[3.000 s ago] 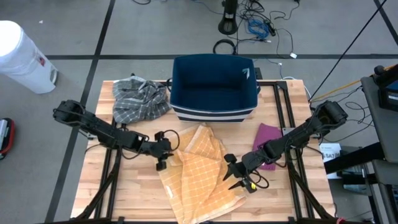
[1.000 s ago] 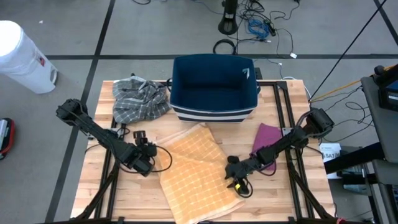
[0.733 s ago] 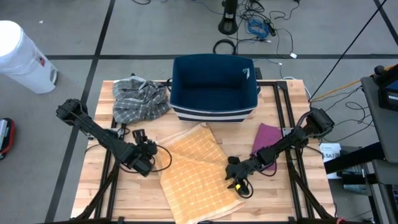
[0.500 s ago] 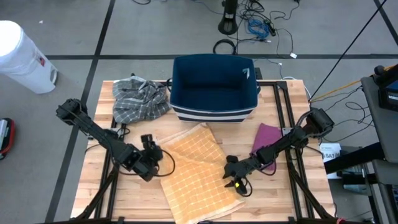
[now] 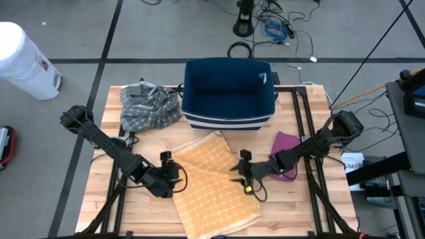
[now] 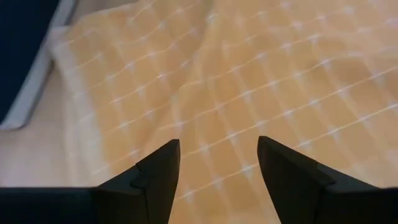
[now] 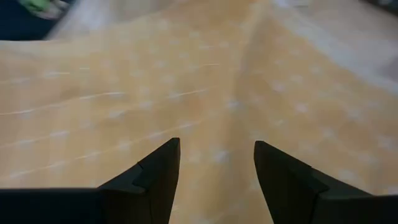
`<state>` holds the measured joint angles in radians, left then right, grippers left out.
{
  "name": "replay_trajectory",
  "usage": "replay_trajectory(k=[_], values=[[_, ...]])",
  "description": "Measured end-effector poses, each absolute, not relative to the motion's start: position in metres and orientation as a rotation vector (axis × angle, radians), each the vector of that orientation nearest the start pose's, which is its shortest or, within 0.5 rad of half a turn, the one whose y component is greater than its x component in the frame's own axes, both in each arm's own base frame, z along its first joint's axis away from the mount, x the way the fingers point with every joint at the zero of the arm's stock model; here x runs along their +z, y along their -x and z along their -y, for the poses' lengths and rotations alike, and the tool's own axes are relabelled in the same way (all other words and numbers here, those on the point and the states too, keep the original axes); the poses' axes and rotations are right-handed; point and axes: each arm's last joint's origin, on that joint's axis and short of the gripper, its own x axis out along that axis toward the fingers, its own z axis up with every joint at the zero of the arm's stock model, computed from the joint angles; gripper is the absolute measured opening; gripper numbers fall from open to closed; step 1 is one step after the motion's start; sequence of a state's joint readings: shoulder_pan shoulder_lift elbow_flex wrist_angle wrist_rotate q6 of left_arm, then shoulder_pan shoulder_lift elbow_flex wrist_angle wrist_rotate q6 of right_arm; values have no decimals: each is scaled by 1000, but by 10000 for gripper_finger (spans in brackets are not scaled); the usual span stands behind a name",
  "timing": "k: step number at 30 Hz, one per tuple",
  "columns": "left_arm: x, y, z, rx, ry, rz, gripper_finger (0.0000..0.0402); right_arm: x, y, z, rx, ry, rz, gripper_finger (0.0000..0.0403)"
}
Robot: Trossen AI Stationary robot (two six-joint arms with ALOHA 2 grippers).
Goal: Fold towel
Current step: Fold the yellow towel
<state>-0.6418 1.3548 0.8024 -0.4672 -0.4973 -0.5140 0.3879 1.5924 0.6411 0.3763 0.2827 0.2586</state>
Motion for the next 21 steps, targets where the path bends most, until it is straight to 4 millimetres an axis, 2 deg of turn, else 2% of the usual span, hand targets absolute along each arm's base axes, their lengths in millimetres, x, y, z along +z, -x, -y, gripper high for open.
replay_trajectory(k=[3, 8, 12, 17, 21], values=[[196, -215, 144, 67, -64, -882, 222, 150, -285, -85, -28, -29, -550, 194], [169, -224, 152, 73, -81, -962, 222, 150, -292, -53, -109, 16, -553, 194], [153, -232, 155, 86, -76, -975, 222, 151, -296, -31, -99, -10, -559, 194], [136, -243, 155, 49, -63, -1017, 222, 152, -299, -14, -115, -24, -542, 194], [124, -248, 154, 27, -58, -1056, 222, 153, -302, -8, -69, -49, -508, 183]])
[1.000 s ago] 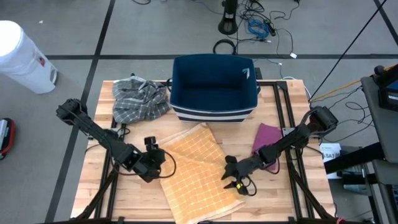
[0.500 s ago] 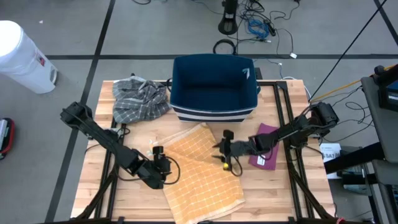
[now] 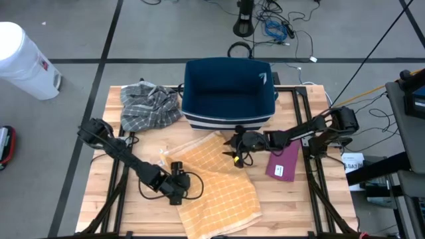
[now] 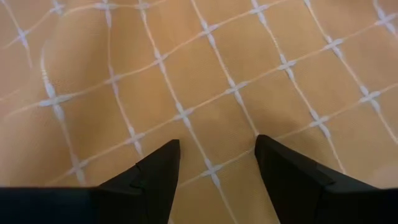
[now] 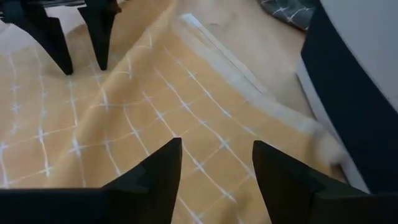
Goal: Fold towel
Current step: Fold the yellow towel
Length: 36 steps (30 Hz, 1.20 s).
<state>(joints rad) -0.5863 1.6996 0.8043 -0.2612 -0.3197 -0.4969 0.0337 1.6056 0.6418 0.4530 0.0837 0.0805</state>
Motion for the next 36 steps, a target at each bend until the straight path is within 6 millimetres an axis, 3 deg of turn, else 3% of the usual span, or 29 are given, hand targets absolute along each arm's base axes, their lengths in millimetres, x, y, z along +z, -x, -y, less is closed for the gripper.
replay_trajectory(k=[10, 18, 24, 27, 32, 36], values=[[125, -253, 154, -9, -90, -1023, 222, 134, -320, -5, -40, -22, -504, 123], [124, -253, 153, -7, -89, -1028, 222, 118, -350, 8, -57, 33, -633, 133], [124, -252, 155, -15, -92, -1031, 222, 105, -350, 22, -97, 4, -732, 132], [124, -251, 155, -15, -93, -1032, 222, 103, -349, 25, -107, -1, -747, 106], [124, -251, 155, -16, -95, -1034, 222, 104, -349, 23, -87, 45, -748, 16], [124, -251, 155, -16, -95, -1036, 222, 104, -349, 21, -87, 56, -749, 4]])
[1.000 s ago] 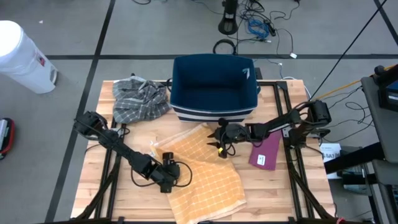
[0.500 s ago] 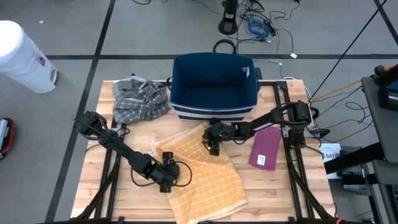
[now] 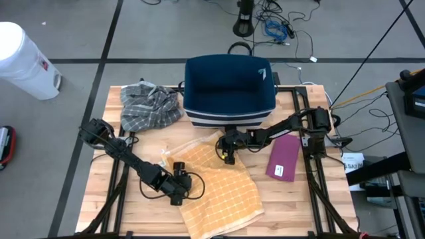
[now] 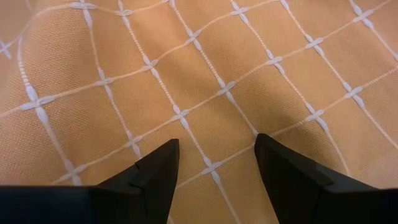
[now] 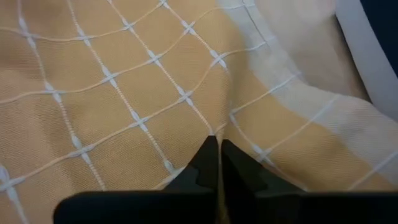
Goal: Fold towel
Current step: Fold the yellow towel
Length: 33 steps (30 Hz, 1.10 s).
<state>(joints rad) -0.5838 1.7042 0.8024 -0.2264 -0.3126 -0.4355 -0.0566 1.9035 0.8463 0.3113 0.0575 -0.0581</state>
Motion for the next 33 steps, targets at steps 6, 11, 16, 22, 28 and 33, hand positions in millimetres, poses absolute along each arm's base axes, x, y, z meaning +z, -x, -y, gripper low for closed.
replay_trajectory(k=[6, 11, 16, 22, 28, 33], values=[[123, -248, 158, -21, -108, -1049, 222, 122, -345, 21, -87, 44, -723, 1], [122, -244, 158, -8, -108, -1075, 222, 148, -336, 20, -80, 40, -713, 1], [122, -244, 158, -8, -109, -1078, 222, 162, -328, 20, -97, 62, -732, 1], [122, -244, 158, -2, -114, -1075, 222, 154, -321, 22, -155, 91, -842, 0], [122, -243, 159, -16, -113, -1085, 222, 157, -322, 19, -194, 143, -816, 32], [121, -242, 159, -20, -115, -1097, 222, 172, -318, 12, -207, 176, -780, 112]])
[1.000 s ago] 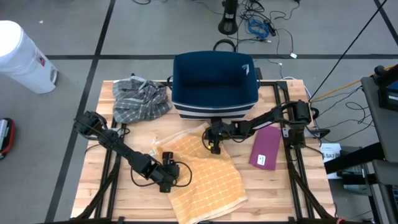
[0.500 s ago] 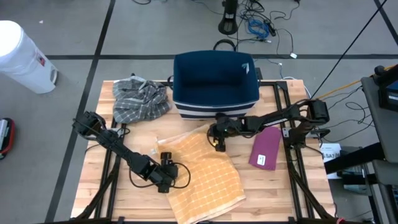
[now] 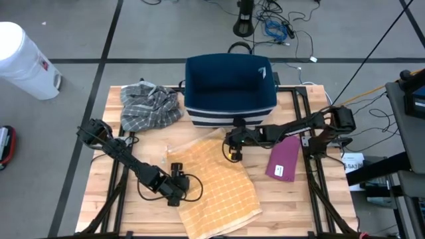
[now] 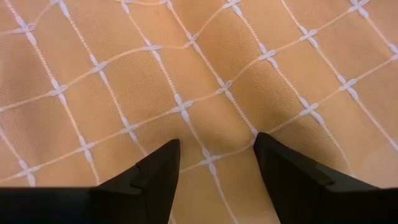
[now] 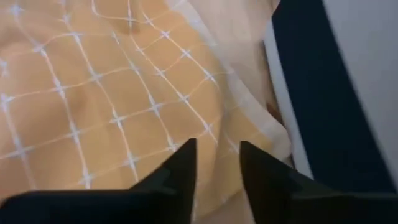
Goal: Fold towel
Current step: Fold the yellow towel
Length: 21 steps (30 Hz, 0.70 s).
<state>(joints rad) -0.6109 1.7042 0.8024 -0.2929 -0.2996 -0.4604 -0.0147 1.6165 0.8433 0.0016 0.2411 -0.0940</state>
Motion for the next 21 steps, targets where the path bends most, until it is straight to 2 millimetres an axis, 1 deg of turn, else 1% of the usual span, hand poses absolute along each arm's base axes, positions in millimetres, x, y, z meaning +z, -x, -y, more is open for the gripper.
replay_trajectory(k=[2, 4, 6, 8, 10, 12, 16, 19, 21], values=[[121, -241, 158, -17, -126, -1106, 222, 181, -313, 9, -204, 178, -772, 143], [121, -241, 158, -13, -149, -1105, 222, 191, -309, 1, -180, 174, -753, 167], [121, -241, 157, -14, -157, -1104, 222, 197, -305, -9, -95, 145, -745, 180], [121, -242, 154, -12, -169, -1108, 222, 199, -302, -19, -11, 107, -747, 186], [120, -242, 151, 3, -187, -1124, 222, 197, -300, -29, 58, 64, -766, 186], [120, -241, 148, 28, -205, -1137, 222, 189, -294, -40, 117, 25, -803, 183], [119, -239, 143, 69, -267, -1151, 222, 175, -280, -69, 219, -39, -857, 176], [119, -241, 139, 91, -295, -1149, 222, 169, -271, -94, 290, -56, -814, 173], [119, -243, 134, 111, -309, -1150, 222, 166, -265, -107, 329, -77, -787, 171]])
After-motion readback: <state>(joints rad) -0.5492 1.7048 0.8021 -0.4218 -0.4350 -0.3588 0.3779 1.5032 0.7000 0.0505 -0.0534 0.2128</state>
